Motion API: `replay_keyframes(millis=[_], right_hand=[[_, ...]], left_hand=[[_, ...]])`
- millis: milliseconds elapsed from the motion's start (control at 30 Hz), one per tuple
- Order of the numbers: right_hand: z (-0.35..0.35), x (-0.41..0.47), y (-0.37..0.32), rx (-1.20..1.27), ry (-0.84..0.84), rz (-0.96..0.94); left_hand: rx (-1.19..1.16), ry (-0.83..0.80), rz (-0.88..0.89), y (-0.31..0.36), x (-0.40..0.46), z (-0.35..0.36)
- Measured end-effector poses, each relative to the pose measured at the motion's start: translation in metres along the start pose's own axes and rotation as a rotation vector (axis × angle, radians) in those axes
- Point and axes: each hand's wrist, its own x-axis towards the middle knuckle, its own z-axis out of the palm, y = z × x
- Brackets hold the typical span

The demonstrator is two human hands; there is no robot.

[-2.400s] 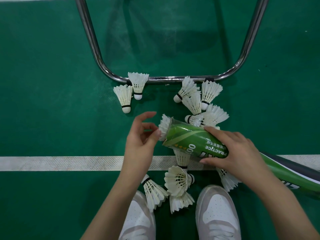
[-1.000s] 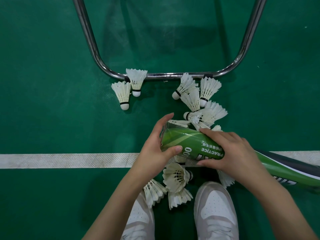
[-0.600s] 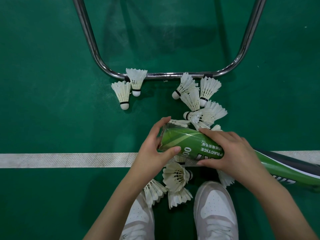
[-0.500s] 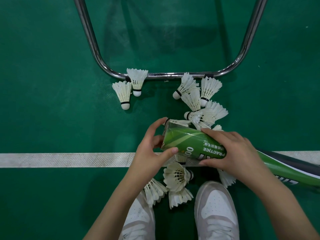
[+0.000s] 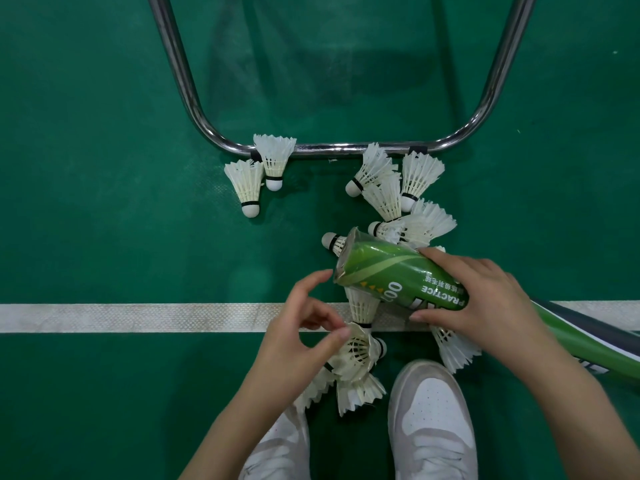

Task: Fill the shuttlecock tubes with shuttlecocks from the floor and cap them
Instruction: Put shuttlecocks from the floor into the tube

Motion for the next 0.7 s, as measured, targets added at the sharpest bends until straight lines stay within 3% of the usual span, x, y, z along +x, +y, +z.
replay_keyframes(millis=[700], right_hand=[[0.001, 0.000, 0.000, -0.027, 0.004, -0.003]], left_hand=[[0.133, 0.017, 0.039, -0.022, -0.014, 0.040]])
